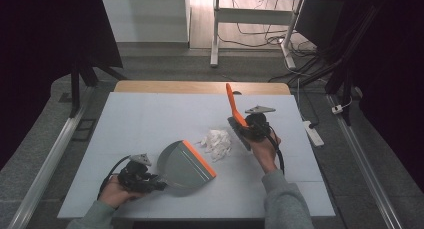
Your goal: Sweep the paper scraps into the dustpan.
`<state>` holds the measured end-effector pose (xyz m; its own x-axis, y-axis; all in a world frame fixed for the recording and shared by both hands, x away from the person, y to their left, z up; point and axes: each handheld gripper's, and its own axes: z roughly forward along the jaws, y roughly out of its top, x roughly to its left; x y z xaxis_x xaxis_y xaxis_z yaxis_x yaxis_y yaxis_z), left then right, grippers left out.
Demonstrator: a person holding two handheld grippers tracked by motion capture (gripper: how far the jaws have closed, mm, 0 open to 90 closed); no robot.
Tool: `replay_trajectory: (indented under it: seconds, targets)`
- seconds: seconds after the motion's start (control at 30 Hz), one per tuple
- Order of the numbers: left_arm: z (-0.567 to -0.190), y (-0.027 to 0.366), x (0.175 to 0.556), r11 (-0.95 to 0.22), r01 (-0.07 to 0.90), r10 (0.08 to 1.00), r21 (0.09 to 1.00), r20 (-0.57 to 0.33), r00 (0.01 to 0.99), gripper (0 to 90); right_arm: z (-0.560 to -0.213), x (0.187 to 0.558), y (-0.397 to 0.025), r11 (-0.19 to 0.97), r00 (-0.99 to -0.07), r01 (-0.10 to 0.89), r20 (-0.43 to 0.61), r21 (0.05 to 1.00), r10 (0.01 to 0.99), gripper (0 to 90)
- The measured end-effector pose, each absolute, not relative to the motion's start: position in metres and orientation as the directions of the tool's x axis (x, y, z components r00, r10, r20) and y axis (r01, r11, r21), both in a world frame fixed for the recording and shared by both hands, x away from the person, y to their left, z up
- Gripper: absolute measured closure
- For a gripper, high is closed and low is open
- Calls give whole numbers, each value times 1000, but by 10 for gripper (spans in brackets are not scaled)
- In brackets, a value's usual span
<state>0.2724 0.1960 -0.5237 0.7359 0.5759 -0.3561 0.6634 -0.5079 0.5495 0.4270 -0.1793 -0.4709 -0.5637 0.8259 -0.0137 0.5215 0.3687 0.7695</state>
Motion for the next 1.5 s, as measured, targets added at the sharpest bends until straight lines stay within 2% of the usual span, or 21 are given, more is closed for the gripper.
replay_trajectory:
  seconds: [0.37, 0.83, 1.5]
  targets:
    - [-525, 194, 276, -511, 662, 566, 548, -366, 739, 614, -483, 441, -169, 386, -564, 539, -19, 749, 825, 697]
    - [-526, 193, 276, -511, 662, 565, 549, -366, 740, 614, -488, 443, -148, 437, -607, 525, -39, 731, 794, 698]
    - [-526, 191, 278, -509, 662, 564, 550, -367, 739, 615, -491, 428, -124, 501, -689, 480, -45, 720, 724, 698]
